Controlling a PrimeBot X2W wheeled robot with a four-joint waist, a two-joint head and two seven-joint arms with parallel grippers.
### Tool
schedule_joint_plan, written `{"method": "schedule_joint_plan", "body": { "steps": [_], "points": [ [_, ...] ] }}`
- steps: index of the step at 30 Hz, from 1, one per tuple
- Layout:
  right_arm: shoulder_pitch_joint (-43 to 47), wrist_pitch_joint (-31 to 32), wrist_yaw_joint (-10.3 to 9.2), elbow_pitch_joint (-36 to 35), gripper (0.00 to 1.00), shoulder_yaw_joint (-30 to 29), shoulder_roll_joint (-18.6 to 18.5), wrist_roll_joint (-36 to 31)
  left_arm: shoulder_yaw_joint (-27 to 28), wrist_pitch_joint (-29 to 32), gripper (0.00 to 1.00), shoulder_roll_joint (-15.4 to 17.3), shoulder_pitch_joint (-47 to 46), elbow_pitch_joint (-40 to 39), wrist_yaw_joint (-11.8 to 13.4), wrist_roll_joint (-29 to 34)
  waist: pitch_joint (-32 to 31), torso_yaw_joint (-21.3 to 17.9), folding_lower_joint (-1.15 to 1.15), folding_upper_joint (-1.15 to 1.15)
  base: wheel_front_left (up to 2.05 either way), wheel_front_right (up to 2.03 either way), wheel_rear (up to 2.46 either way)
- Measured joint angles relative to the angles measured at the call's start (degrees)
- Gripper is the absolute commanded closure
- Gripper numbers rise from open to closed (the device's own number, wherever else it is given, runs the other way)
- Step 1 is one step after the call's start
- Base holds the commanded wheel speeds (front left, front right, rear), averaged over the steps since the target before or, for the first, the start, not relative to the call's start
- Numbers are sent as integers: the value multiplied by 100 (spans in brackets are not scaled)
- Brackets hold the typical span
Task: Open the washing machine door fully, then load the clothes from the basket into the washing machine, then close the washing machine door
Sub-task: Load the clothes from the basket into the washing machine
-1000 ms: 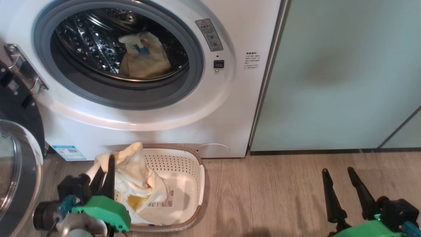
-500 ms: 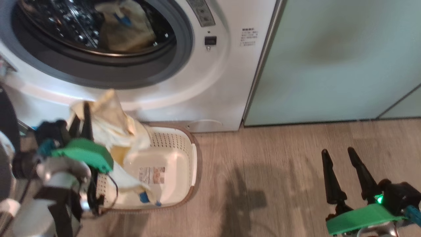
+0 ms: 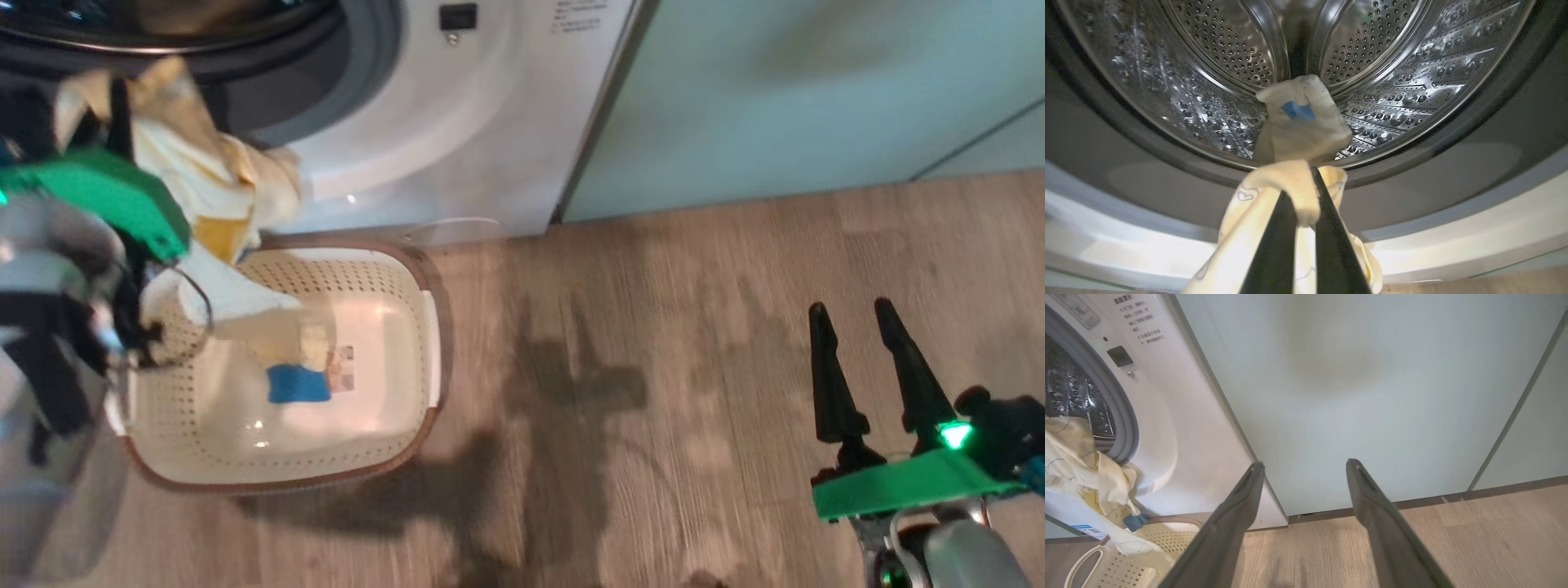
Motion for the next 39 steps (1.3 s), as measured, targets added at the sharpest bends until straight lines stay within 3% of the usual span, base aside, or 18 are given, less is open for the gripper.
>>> {"method": "schedule_joint_plan", "body": {
  "steps": [12, 20, 26, 32, 36, 39],
  "points": [
    [-489, -9, 0, -47, 0, 181, 21, 573, -52, 1584, 100, 896, -1828, 456, -539, -79, 793, -518, -1, 0, 0, 0, 0],
    [-653, -9, 0, -56, 0, 349, 26, 806, -205, 1992, 100, 1232, -2864, 965, -881, 46, 1137, -853, -1, 0, 0, 0, 0],
    [-744, -9, 0, -59, 0, 427, 31, 866, -207, 1392, 100, 1310, -3534, 1313, -936, 348, 1293, -1065, -1, 0, 0, 0, 0],
    [-745, -9, 0, -68, 0, 463, 34, 868, -212, 325, 100, 1336, -3862, 1451, -922, 702, 1390, -1207, -1, 0, 0, 0, 0],
    [-746, -9, 0, -76, 0, 508, 37, 910, -210, -393, 100, 1341, -4105, 1564, -798, 924, 1445, -1242, -1, 0, 0, 0, 0],
    [-746, -9, 0, -77, 0, 519, 38, 909, -210, -567, 100, 1329, -4190, 1807, -751, 972, 1456, -1236, -2, 0, 0, 0, 0]
  ]
}}
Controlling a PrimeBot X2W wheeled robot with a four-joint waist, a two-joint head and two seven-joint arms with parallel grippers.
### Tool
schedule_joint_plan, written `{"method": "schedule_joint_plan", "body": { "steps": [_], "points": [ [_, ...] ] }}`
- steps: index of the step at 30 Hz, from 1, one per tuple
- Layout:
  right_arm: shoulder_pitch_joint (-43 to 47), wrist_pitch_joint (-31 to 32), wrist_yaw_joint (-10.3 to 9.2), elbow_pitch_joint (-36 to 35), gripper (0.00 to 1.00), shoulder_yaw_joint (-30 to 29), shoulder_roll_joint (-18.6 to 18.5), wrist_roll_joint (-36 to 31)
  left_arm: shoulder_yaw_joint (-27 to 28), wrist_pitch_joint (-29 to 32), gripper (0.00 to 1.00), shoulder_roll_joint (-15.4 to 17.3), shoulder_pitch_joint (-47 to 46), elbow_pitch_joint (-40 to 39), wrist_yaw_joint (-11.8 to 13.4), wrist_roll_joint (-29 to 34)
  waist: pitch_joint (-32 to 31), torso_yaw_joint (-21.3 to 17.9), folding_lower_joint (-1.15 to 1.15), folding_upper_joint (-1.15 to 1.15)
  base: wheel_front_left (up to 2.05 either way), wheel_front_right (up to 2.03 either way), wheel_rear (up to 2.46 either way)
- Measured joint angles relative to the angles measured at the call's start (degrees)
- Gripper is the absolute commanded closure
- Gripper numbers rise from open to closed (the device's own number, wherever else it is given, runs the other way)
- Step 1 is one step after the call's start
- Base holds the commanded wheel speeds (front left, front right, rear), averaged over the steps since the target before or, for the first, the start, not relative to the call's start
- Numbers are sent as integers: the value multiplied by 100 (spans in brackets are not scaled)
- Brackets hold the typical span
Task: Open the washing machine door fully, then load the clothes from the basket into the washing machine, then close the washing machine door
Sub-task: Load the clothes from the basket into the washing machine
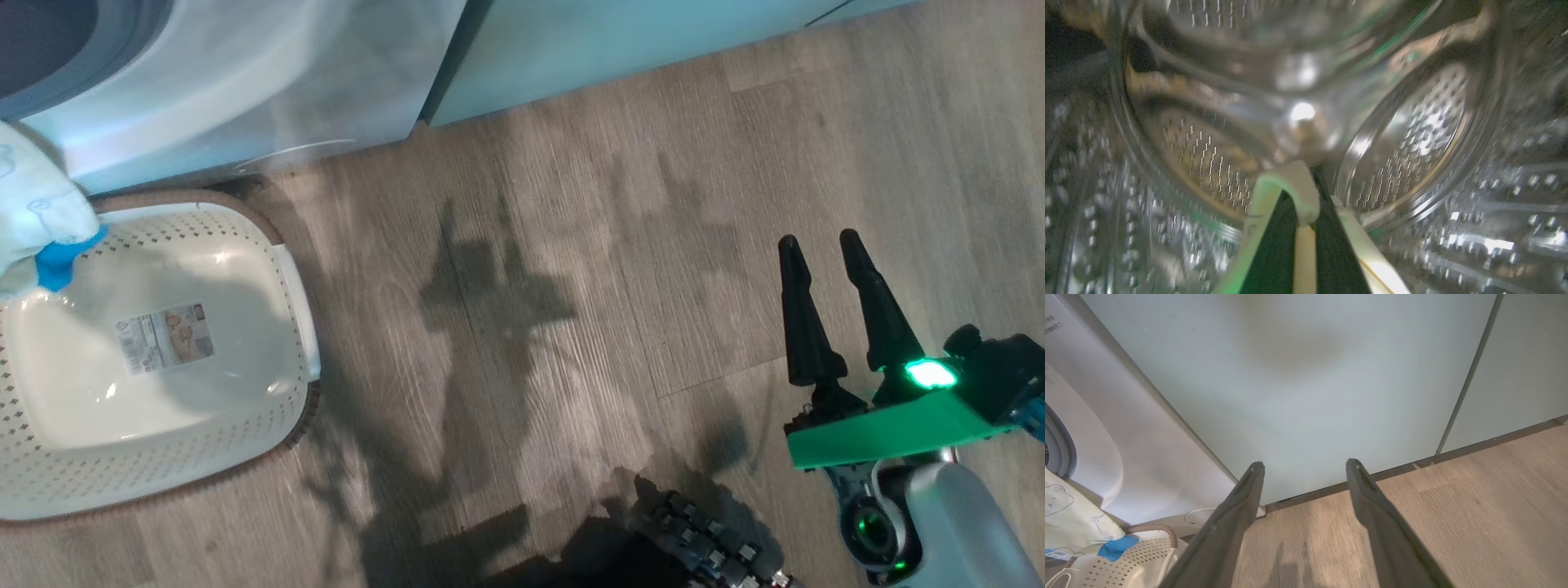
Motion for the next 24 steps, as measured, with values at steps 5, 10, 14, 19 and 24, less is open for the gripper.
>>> {"method": "schedule_joint_plan", "body": {
  "steps": [5, 10, 14, 19, 24],
  "points": [
    [0, 0, 0, 2, 0, 1, 0, 0, -2, 214, 100, -83, 135, 466, -137, -216, -3, 75, -1, 0, 0, 0, 0],
    [-4, 0, 0, 2, 0, -24, 1, -48, -35, 290, 100, -269, 236, 624, -266, -393, -6, 178, -1, 0, 0, 0, 0],
    [-14, 0, 0, 13, 0, -30, 1, -84, -66, 520, 100, -405, 244, 777, -392, -561, -23, 273, 0, 0, 0, 0, 0],
    [-112, 0, 0, 73, 0, -25, 1, -110, -107, 601, 0, -504, 405, 953, -487, -712, -60, 347, 0, 0, 0, 0, 0],
    [-140, 0, 0, 103, 0, -37, 1, -113, -113, 432, 0, -577, 478, 1125, -545, -772, -155, 376, 0, 0, 0, 0, 0]
  ]
}}
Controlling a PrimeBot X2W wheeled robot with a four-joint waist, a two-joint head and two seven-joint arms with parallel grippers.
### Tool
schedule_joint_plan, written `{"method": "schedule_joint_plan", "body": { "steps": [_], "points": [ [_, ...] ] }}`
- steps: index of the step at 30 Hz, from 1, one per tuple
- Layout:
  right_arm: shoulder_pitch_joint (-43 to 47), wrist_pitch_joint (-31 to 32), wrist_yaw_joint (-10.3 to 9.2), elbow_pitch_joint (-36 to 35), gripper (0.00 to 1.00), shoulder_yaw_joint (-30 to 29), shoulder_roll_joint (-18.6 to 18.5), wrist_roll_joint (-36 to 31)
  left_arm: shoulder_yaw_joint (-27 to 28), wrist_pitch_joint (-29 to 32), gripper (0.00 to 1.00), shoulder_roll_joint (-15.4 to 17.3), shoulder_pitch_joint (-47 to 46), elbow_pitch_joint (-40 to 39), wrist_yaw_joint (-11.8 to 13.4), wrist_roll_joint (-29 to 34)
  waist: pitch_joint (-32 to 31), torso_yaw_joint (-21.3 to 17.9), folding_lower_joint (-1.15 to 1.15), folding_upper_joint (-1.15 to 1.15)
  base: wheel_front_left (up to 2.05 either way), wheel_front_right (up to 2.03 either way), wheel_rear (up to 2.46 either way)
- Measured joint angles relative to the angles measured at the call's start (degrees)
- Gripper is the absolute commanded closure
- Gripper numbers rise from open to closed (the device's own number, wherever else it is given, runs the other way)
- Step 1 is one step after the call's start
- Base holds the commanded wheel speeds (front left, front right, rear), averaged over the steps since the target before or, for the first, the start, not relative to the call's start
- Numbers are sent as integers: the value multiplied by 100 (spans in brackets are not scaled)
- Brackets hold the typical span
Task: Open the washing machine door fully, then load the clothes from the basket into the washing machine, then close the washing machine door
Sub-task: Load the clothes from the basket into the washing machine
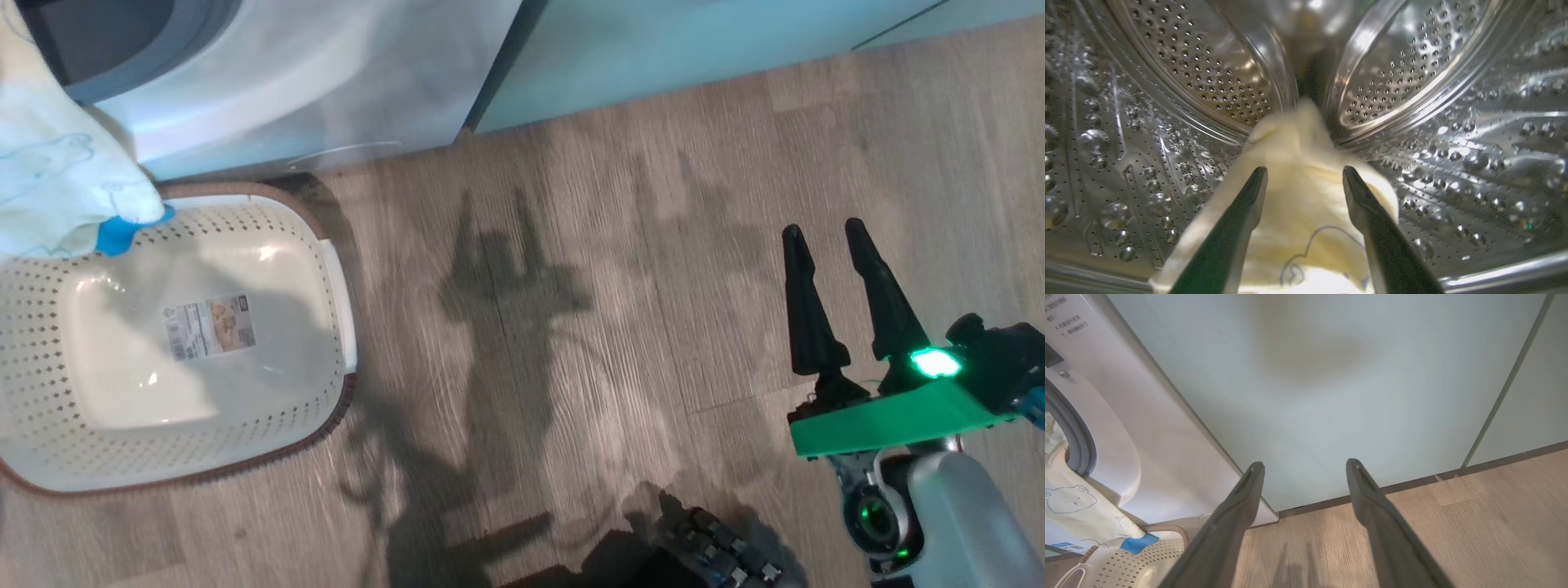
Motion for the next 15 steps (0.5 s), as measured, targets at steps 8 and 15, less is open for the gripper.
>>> {"method": "schedule_joint_plan", "body": {
  "steps": [8, 15],
  "points": [
    [16, 0, 0, 10, 0, -170, 0, -122, 91, -494, 0, -271, 461, 2, -9, -209, -280, 91, 0, 0, 0, 0, 0],
    [75, 0, 0, 29, 0, -319, -1, -252, 157, -974, 0, -495, 1248, -706, 347, -288, -560, 255, 0, 0, 0, 0, 0]
  ]
}}
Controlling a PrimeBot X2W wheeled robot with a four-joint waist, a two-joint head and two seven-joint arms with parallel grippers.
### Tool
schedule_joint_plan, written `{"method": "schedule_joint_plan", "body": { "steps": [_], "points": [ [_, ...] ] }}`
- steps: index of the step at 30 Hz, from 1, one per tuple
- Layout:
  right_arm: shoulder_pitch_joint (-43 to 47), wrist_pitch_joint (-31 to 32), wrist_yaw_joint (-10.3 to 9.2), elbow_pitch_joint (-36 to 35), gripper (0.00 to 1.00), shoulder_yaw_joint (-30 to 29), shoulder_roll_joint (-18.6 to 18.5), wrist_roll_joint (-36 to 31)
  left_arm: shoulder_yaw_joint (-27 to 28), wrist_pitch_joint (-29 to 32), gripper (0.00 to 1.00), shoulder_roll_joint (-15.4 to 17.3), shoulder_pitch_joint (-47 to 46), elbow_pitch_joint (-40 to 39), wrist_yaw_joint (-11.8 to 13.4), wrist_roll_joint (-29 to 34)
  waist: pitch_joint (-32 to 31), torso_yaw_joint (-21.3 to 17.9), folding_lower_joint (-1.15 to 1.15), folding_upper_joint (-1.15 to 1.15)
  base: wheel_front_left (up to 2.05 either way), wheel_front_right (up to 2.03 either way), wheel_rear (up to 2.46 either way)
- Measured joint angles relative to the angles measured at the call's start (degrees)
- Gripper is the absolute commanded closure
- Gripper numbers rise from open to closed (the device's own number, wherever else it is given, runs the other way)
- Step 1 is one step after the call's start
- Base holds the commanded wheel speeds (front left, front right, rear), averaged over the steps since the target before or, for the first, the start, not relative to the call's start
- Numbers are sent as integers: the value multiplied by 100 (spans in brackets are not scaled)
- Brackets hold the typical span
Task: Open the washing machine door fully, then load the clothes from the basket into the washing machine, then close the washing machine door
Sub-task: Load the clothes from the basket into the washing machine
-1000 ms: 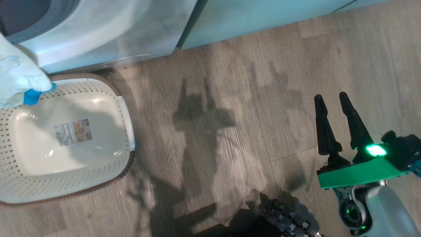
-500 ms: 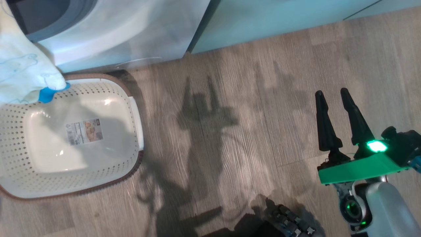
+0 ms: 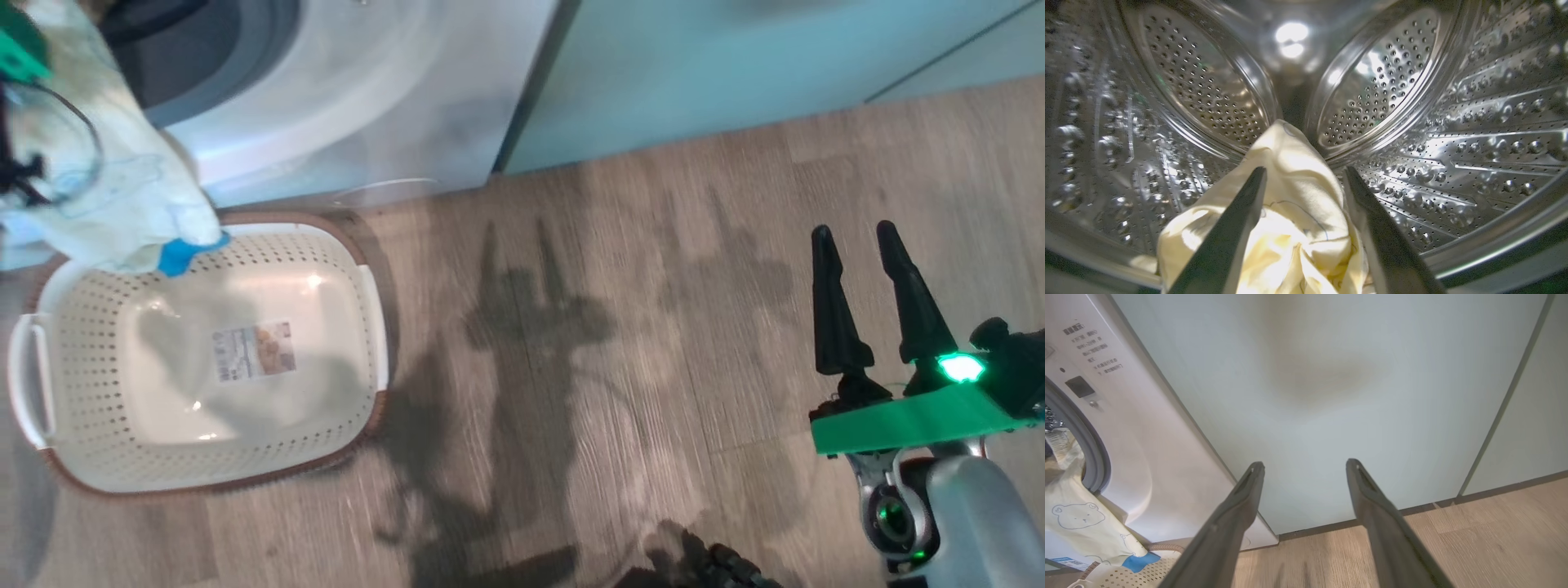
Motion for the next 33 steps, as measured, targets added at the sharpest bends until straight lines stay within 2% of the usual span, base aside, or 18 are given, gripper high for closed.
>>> {"method": "schedule_joint_plan", "body": {
  "steps": [8, 13, 14, 16, 25, 33],
  "points": [
    [230, -1, 0, 5, 0, -154, 0, -144, 154, -236, 0, -165, 1639, -1826, 665, -43, -326, 252, 0, 0, 0, 0, 0],
    [241, -1, 0, 5, 0, -231, 0, -315, 201, -304, 0, -212, 2763, -3025, 1131, 30, -518, 434, 1, 0, 0, 0, 0],
    [258, -1, 0, 7, 0, -248, 0, -390, 200, -309, 0, -299, 3214, -3422, 1314, 91, -610, 510, 0, 0, 0, 0, 0],
    [325, -1, 0, 8, 0, -271, 0, -460, 192, -310, 0, -375, 3660, -3763, 1488, 148, -714, 582, 0, 0, 0, 0, 0],
    [623, -1, 0, 165, 0, -325, -9, -703, 85, -326, 0, -539, 4914, -4480, 1569, 281, -1209, 863, 0, 0, 0, 0, 0],
    [938, 0, 0, 250, 0, -310, -78, -712, -114, -327, 0, -808, 5577, -4544, 1575, 307, -1755, 1107, 0, 0, 0, 0, 0]
  ]
}}
